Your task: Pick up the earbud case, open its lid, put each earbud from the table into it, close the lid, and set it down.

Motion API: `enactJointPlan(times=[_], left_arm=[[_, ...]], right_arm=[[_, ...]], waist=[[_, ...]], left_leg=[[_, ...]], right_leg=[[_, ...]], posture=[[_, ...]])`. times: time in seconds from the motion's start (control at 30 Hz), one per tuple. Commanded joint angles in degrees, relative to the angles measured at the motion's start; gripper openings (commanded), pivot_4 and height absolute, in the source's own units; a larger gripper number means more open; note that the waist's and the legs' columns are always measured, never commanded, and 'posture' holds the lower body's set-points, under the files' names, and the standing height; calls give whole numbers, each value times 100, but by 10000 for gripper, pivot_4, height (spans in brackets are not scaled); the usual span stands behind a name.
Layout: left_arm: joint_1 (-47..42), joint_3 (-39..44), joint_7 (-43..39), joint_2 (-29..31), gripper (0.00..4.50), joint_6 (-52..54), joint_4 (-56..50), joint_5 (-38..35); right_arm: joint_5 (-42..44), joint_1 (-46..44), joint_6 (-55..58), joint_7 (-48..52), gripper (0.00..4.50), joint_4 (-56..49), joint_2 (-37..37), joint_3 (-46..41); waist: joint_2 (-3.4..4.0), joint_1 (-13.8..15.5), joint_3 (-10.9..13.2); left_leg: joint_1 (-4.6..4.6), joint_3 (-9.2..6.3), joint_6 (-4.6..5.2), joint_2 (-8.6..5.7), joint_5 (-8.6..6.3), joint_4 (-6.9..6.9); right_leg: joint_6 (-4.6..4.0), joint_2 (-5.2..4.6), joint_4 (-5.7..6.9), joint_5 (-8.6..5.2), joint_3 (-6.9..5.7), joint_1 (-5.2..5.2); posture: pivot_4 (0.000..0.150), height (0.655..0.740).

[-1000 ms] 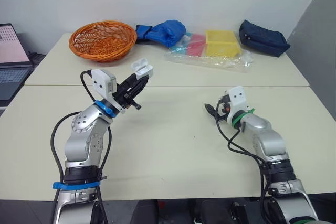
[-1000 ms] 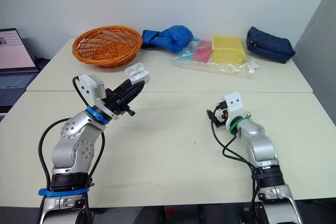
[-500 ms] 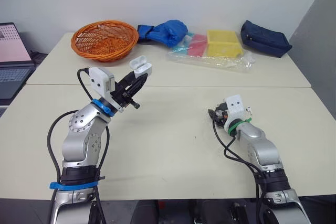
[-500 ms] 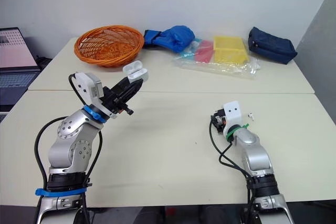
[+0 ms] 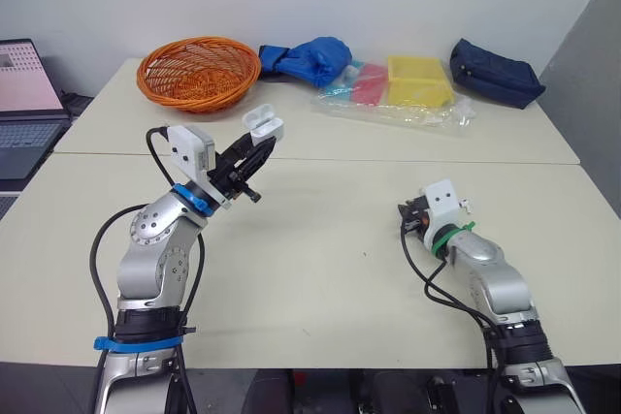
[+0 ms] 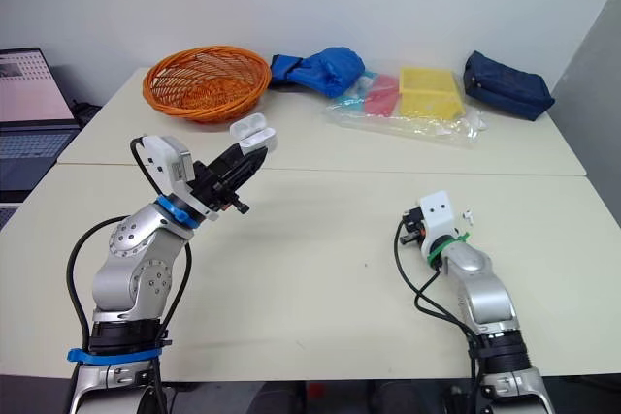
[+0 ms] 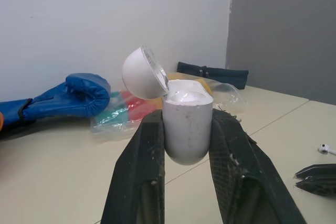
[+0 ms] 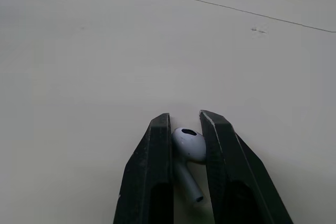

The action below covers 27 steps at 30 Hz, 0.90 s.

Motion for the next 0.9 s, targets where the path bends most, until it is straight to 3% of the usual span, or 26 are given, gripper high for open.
enactJointPlan(times=[0.03, 0.13, 0.2, 0.33, 0.43, 0.6, 0.73, 0.9], left_arm=[[61, -54, -134, 22, 7764, -166, -289, -61], [157, -121, -286, 33, 7764, -228, -301, -51], [201, -149, -318, 22, 7764, -258, -315, -45], [311, -193, -338, -39, 7764, -419, -302, -3], [401, -258, -296, -87, 7764, -487, -377, 16], [549, -318, -199, -124, 7764, -450, -593, 22], [700, -335, -107, -107, 7764, -353, -835, -14], [806, -280, -54, -13, 7764, -227, -1018, -65]], right_arm=[[445, -5, 76, 1961, 4278, -686, -1425, 120], [608, -44, -252, 3692, 4278, -760, -2983, 256], [651, -84, -458, 4248, 4278, -602, -3527, 278], [-132, -793, -2038, 5514, 4278, 879, -4474, 758], [-1172, -1332, -3371, 5802, 4278, 2123, -4696, 1479], [-1750, -1715, -4279, 5824, 4278, 3176, -4549, 1772], [-1928, -1782, -4591, 5801, 4278, 3601, -4491, 1791], [-1888, -1621, -4061, 6312, 4278, 3319, -4656, 1766]], waist=[[5, 2, 3], [24, -4, 15], [24, -11, 14], [32, -61, 20], [37, -52, 24], [37, -43, 24], [38, -43, 24], [38, -40, 24]], left_leg=[[-1, 1, 0, 0, 0, 1], [-5, 14, 1, -3, -1, -4], [2, 9, 3, 1, -2, -8], [21, 9, 3, 5, -3, -8], [48, 24, 3, 4, -3, -9], [53, 32, 3, 5, -3, -9], [70, 52, 2, 6, -3, -11], [95, 80, 1, 4, -3, -13]], right_leg=[[1, 0, -6, 1, 0, 1], [16, -2, -33, 10, -8, 2], [17, 1, -50, 10, -11, 15], [12, 7, -46, 11, -8, 25], [11, 4, -47, 12, -3, 46], [11, 3, -47, 12, 5, 52], [13, 1, -46, 14, 26, 60], [29, 0, -46, 22, 78, 71]], posture=[[1500, 7400], [1500, 7400], [1500, 7400], [1500, 7400], [1500, 7400], [1500, 7400], [1500, 7400], [1500, 7400]])
